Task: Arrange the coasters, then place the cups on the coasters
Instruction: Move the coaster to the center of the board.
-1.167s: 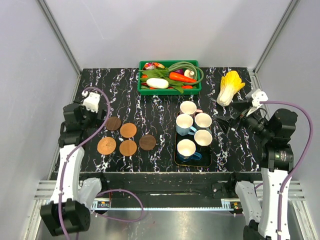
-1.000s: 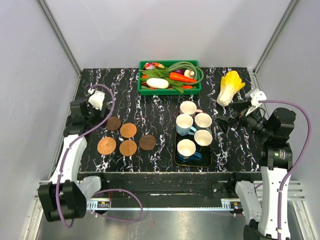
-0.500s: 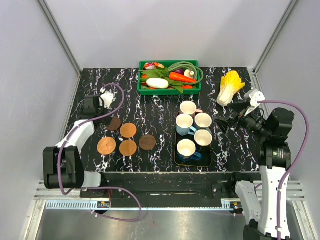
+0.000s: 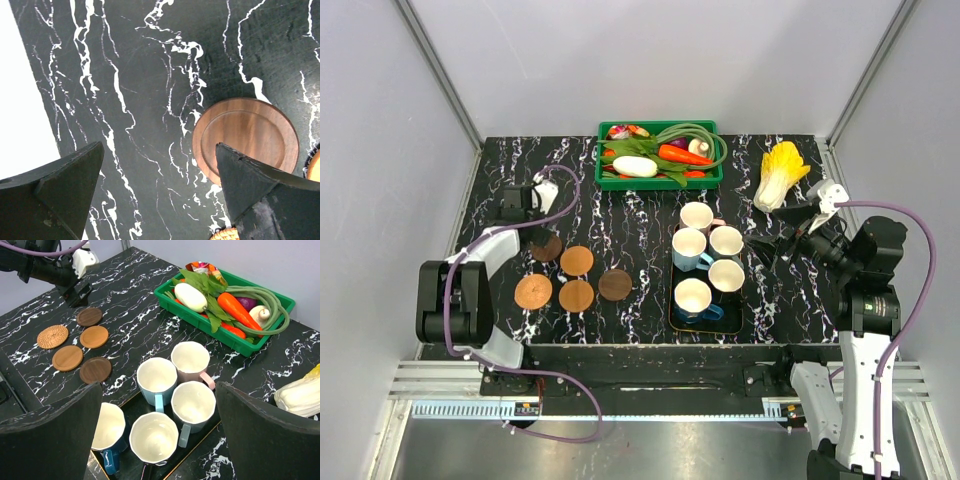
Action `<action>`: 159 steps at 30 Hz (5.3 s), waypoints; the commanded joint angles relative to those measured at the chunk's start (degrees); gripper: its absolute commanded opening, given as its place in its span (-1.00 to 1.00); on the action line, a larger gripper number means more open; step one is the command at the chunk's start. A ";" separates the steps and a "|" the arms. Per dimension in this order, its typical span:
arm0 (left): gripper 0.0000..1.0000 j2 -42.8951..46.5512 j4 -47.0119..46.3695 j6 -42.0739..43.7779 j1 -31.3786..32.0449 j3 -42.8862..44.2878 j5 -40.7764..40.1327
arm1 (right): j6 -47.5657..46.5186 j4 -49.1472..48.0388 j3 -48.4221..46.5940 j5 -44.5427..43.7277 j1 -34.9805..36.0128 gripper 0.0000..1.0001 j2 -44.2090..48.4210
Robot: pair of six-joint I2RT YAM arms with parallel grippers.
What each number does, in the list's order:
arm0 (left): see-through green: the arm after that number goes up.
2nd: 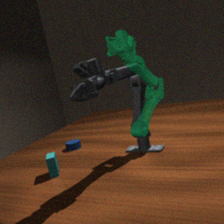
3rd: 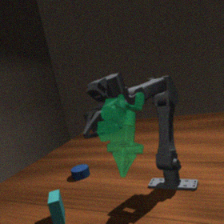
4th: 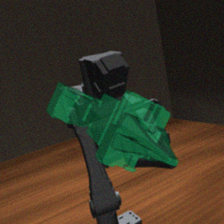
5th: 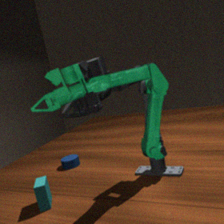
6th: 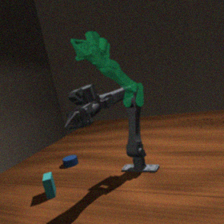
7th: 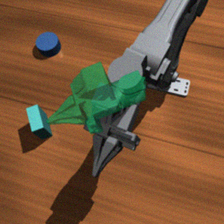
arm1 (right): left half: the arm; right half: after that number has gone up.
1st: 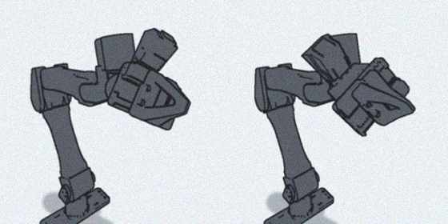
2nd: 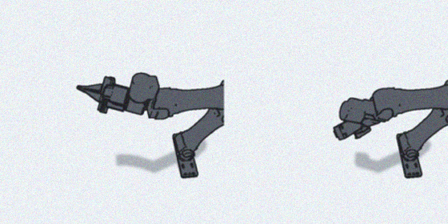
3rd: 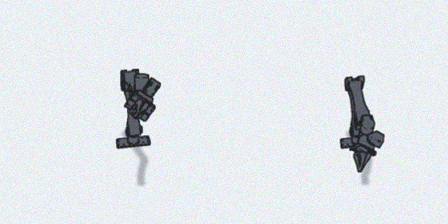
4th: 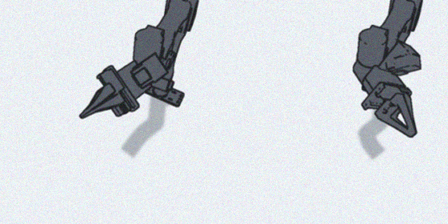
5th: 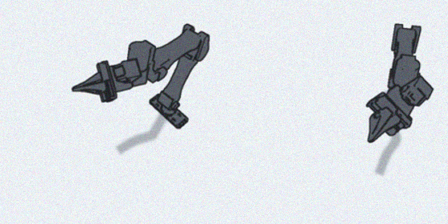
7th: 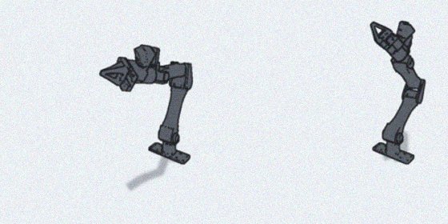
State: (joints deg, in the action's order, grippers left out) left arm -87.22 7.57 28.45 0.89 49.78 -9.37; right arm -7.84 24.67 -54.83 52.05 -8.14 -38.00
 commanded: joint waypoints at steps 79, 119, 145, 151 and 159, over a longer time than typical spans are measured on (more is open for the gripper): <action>0.98 -12.62 5.09 2.41 1.84 9.11 -5.13 | 0.80 -4.36 1.57 -2.13 0.23 0.99 1.44; 0.98 12.85 7.44 5.99 -1.42 0.33 7.95 | -0.07 -4.27 1.83 -2.74 0.23 0.99 1.44; 0.98 16.56 12.47 13.92 26.71 -14.80 -0.21 | -1.04 -3.92 1.92 -3.54 0.14 0.99 1.96; 0.98 13.05 10.10 12.69 27.85 -13.57 -1.62 | -1.39 -3.66 1.92 -3.71 0.14 0.99 1.61; 0.98 3.13 -1.49 12.60 28.21 -11.99 -14.61 | -1.74 -3.66 1.92 -3.98 0.14 0.99 1.70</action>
State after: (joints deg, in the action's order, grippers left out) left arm -78.22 14.11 41.76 29.19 36.82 -15.25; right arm -8.62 22.20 -52.80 48.95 -8.14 -36.27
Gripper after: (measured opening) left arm 0.988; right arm 0.994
